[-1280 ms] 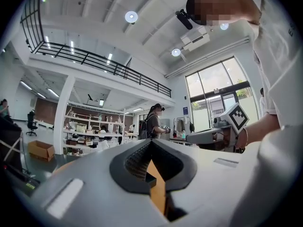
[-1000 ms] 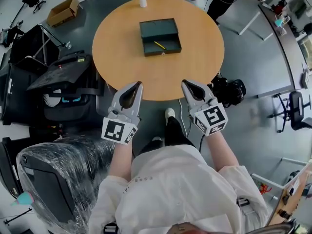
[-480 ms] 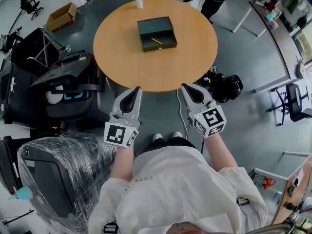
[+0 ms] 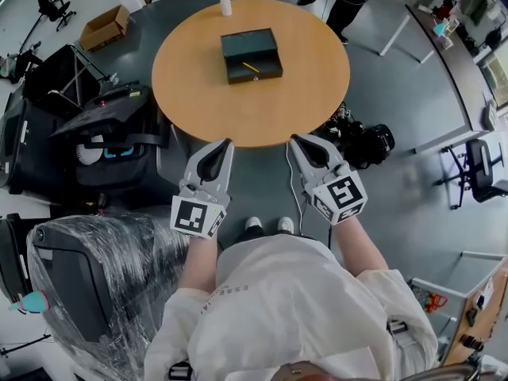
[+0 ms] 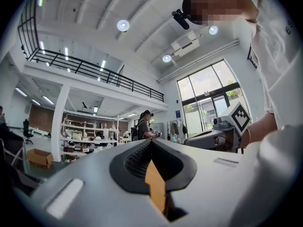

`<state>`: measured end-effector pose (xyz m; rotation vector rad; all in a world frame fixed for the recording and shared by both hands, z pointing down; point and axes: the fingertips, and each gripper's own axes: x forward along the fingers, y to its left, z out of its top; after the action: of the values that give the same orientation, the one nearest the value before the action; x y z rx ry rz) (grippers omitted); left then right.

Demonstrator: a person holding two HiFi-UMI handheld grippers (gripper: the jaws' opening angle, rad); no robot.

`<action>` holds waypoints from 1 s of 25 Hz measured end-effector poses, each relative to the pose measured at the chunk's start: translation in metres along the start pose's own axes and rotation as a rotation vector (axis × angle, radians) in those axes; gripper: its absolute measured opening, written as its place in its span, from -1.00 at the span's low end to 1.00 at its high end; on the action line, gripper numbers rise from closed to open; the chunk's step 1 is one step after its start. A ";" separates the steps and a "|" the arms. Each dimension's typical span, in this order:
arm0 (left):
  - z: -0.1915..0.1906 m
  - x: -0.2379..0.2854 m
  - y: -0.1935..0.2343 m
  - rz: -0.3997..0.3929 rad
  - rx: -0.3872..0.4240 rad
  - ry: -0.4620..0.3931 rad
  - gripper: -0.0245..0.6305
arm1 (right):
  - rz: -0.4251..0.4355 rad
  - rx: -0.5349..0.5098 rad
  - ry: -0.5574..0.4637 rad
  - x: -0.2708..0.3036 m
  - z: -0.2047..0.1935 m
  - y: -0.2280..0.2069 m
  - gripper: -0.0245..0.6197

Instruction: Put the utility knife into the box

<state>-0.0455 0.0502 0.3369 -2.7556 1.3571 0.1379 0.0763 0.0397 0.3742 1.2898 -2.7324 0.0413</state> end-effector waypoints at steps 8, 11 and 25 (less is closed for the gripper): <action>-0.003 0.007 -0.013 -0.030 0.017 -0.011 -0.88 | 0.036 -0.037 0.018 -0.003 -0.005 0.004 -0.95; -0.003 0.009 -0.015 -0.034 0.017 -0.007 -0.88 | 0.037 -0.023 0.015 -0.003 -0.005 0.004 -0.95; -0.008 0.014 -0.011 -0.021 0.013 0.000 -0.88 | 0.041 -0.010 0.017 0.002 -0.006 -0.005 -0.95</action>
<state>-0.0279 0.0448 0.3439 -2.7581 1.3234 0.1274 0.0796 0.0356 0.3806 1.2257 -2.7409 0.0426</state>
